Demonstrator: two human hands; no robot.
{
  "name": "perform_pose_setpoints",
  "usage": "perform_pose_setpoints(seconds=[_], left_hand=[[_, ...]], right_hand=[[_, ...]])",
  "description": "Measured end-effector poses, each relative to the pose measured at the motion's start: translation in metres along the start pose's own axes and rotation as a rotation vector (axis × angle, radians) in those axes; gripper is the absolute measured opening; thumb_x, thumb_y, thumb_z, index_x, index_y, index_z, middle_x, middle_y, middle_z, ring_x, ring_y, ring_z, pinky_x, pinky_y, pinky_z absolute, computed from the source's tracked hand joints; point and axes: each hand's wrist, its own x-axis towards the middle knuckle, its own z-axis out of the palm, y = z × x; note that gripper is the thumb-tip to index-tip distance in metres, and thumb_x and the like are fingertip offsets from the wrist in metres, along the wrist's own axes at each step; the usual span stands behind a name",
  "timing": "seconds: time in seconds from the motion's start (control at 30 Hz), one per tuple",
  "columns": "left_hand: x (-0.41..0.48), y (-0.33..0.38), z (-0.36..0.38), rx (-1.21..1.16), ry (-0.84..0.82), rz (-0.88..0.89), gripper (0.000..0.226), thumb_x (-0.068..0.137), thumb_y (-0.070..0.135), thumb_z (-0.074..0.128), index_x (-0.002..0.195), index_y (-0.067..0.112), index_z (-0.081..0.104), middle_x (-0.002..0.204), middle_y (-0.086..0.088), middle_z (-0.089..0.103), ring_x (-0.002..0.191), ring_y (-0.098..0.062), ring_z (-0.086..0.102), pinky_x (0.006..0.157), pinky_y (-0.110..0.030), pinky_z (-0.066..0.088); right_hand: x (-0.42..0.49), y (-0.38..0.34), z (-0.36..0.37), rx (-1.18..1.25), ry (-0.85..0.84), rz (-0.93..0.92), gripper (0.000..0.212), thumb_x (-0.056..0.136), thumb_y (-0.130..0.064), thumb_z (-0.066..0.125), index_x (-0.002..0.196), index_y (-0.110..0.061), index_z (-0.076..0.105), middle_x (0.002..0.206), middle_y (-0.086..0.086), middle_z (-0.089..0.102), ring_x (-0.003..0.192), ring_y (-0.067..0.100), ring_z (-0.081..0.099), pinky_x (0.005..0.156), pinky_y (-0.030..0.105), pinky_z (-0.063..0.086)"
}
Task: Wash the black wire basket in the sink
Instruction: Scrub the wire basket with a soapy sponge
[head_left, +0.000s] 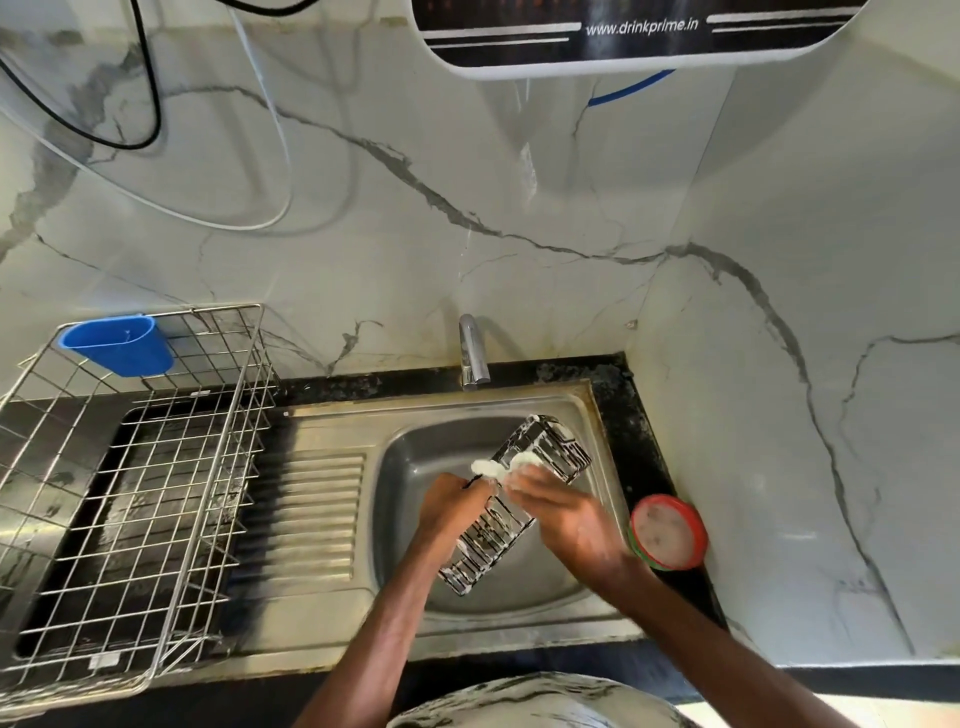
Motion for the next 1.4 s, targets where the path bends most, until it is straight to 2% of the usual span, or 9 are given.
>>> perform_pose_setpoints(seconds=[0.17,0.3,0.4,0.6,0.7,0.77,1.03,1.23,1.4], left_hand=[[-0.002,-0.001,-0.002,-0.004,0.003,-0.033,0.042,0.087,0.02,0.074,0.052,0.02,0.051,0.038,0.014,0.037,0.042,-0.008,0.036,0.063,-0.028,0.039],[-0.003,0.003,-0.002,-0.083,-0.014,-0.064,0.022,0.089,0.027,0.074,0.075,0.011,0.068,0.07,-0.001,0.061,0.063,-0.015,0.049,0.063,-0.03,0.041],[-0.002,0.004,-0.004,-0.119,0.01,-0.083,0.023,0.092,0.023,0.071,0.096,0.001,0.074,0.08,-0.006,0.062,0.069,-0.019,0.05,0.065,-0.032,0.039],[-0.006,-0.001,-0.013,-0.111,0.032,-0.069,0.02,0.091,0.023,0.071,0.086,0.004,0.074,0.074,-0.006,0.063,0.064,-0.016,0.049,0.062,-0.03,0.037],[-0.007,-0.005,-0.017,-0.112,0.006,-0.027,0.016,0.092,0.025,0.069,0.098,0.01,0.072,0.084,-0.011,0.059,0.07,-0.017,0.048,0.058,-0.025,0.032],[-0.008,-0.005,-0.018,-0.113,-0.003,-0.004,0.015,0.092,0.024,0.07,0.099,0.011,0.072,0.086,-0.013,0.06,0.08,-0.018,0.051,0.059,-0.024,0.031],[-0.018,-0.004,-0.024,-0.1,-0.003,0.152,0.078,0.049,0.057,0.063,0.089,-0.008,0.074,0.075,-0.009,0.066,0.075,-0.016,0.057,0.065,-0.025,0.039],[-0.019,-0.004,-0.023,-0.184,-0.065,0.126,0.022,0.086,0.025,0.074,0.083,0.003,0.077,0.085,-0.014,0.075,0.085,-0.017,0.064,0.065,-0.018,0.036],[-0.015,-0.006,-0.024,-0.183,-0.072,0.126,0.025,0.094,0.012,0.069,0.069,0.014,0.071,0.082,-0.002,0.074,0.081,-0.001,0.062,0.071,-0.02,0.039]], right_hand=[[-0.003,0.016,-0.005,-0.023,-0.048,-0.022,0.033,0.095,-0.005,0.049,0.115,-0.011,0.075,0.128,0.007,0.069,0.124,0.025,0.063,0.1,0.054,0.052],[-0.004,0.015,-0.02,0.002,0.03,0.037,0.044,0.107,-0.029,0.034,0.121,-0.008,0.07,0.132,0.01,0.067,0.129,0.027,0.059,0.116,0.046,0.039],[-0.007,-0.001,-0.01,-0.03,0.059,-0.002,0.038,0.101,-0.01,0.039,0.109,-0.003,0.076,0.12,0.013,0.072,0.117,0.031,0.067,0.116,0.039,0.038],[-0.004,0.024,-0.032,0.072,0.088,0.016,0.04,0.106,-0.03,0.042,0.117,-0.007,0.073,0.13,0.009,0.068,0.127,0.025,0.061,0.114,0.05,0.04],[0.008,0.028,-0.044,0.025,0.191,0.1,0.022,0.093,-0.001,0.062,0.106,-0.01,0.077,0.122,0.008,0.071,0.121,0.019,0.064,0.11,0.038,0.045],[0.018,0.02,-0.04,-0.051,0.258,0.142,0.044,0.074,0.025,0.065,0.097,-0.01,0.08,0.114,0.004,0.075,0.115,0.011,0.065,0.104,0.026,0.05],[0.039,0.015,-0.041,0.03,0.339,0.373,0.052,0.079,0.024,0.057,0.108,-0.014,0.079,0.116,-0.007,0.072,0.111,-0.003,0.066,0.096,0.02,0.054],[0.038,0.007,-0.04,0.142,0.307,0.559,0.057,0.076,0.024,0.059,0.116,-0.013,0.075,0.12,-0.006,0.07,0.115,0.002,0.065,0.099,0.022,0.053],[0.05,-0.009,-0.045,0.094,0.298,0.351,0.049,0.083,0.02,0.061,0.117,-0.013,0.074,0.12,-0.001,0.071,0.118,0.006,0.065,0.098,0.02,0.053]])
